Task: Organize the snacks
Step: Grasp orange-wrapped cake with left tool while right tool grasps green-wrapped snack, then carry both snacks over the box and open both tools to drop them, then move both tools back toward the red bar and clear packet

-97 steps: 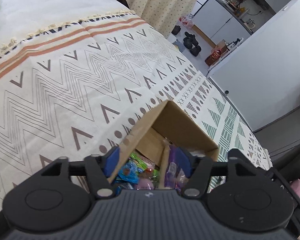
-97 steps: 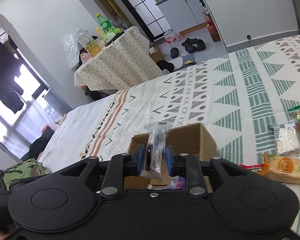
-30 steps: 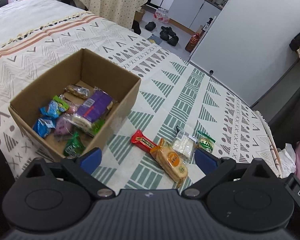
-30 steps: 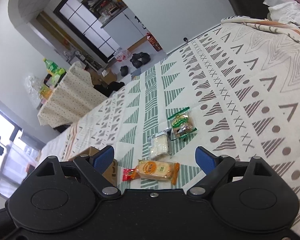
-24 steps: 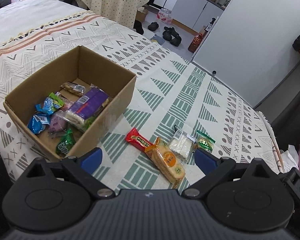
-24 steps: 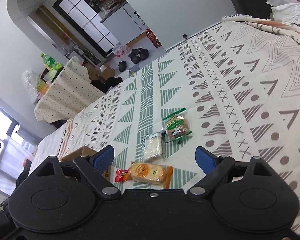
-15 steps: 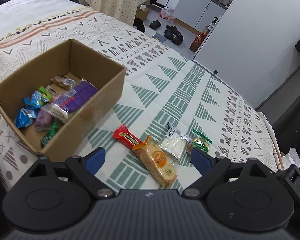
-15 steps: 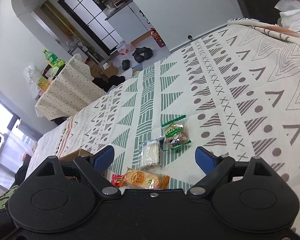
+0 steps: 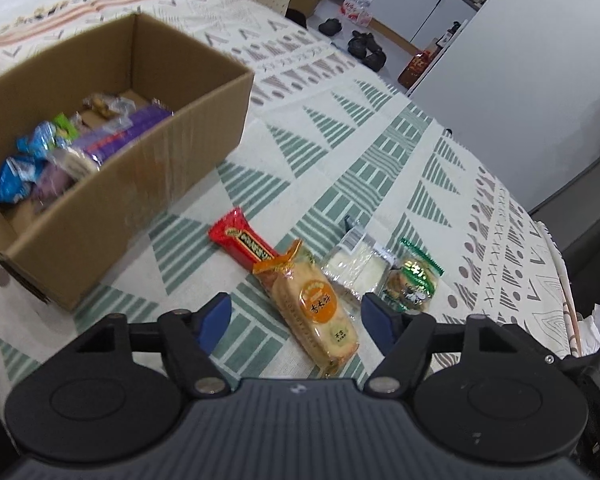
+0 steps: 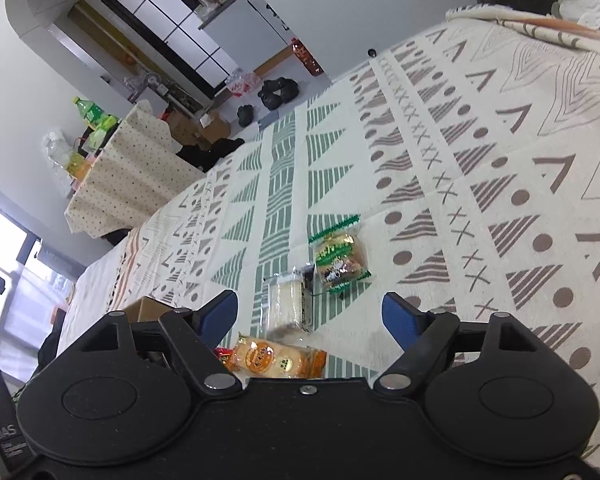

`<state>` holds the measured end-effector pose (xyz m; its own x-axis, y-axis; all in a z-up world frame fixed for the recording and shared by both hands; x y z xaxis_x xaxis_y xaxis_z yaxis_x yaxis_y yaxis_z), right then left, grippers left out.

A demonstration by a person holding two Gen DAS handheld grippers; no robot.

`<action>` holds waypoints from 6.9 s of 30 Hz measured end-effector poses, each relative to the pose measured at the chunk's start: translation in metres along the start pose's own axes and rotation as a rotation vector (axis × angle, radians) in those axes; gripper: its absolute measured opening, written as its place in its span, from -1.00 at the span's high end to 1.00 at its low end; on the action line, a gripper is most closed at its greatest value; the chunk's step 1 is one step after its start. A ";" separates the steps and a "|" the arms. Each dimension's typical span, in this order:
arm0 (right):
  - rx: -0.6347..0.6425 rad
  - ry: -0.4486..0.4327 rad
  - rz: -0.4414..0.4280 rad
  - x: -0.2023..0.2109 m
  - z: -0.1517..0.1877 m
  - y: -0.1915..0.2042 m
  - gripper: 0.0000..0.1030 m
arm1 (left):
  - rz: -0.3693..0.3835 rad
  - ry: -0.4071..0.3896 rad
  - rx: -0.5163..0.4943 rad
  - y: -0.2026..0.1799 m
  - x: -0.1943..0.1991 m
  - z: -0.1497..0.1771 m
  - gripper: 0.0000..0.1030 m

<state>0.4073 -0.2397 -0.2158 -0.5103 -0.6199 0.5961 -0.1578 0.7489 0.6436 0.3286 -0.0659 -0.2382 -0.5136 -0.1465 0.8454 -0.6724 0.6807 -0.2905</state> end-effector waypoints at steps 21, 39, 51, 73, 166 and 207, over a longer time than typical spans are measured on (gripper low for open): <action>-0.063 0.071 0.041 -0.057 0.008 -0.025 -0.45 | 0.065 0.066 0.106 -0.004 -0.059 0.003 0.22; -0.049 0.040 0.142 -0.103 -0.006 -0.025 -0.45 | 0.077 0.051 0.069 -0.006 -0.048 -0.054 0.32; 0.068 0.020 0.257 -0.125 -0.012 -0.023 -0.38 | 0.066 0.088 0.017 -0.002 -0.052 -0.063 0.31; 0.110 0.069 0.104 -0.089 0.001 0.013 0.18 | 0.111 -0.019 0.003 0.001 0.004 -0.071 0.32; 0.273 0.038 0.007 -0.057 0.058 0.180 -0.78 | 0.005 -0.084 -0.002 0.161 0.086 -0.141 -0.99; -0.053 0.006 0.007 -0.012 0.020 0.042 -1.00 | 0.021 -0.059 -0.070 0.026 0.062 -0.051 -0.87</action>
<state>0.3893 -0.1962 -0.2055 -0.5061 -0.6162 0.6035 -0.1088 0.7397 0.6641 0.3068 -0.0209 -0.1706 -0.5587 -0.1722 0.8113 -0.6235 0.7322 -0.2740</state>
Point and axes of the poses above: each gripper's, at about its wrist camera, not at the fingertips, and x roughly against the way its jaws point, y to its left, z to its underside, the point moved 10 cm from there along -x, roughly the way its jaws point, and after that the axes turned 4 degrees about -z, right-handed, at the moved point
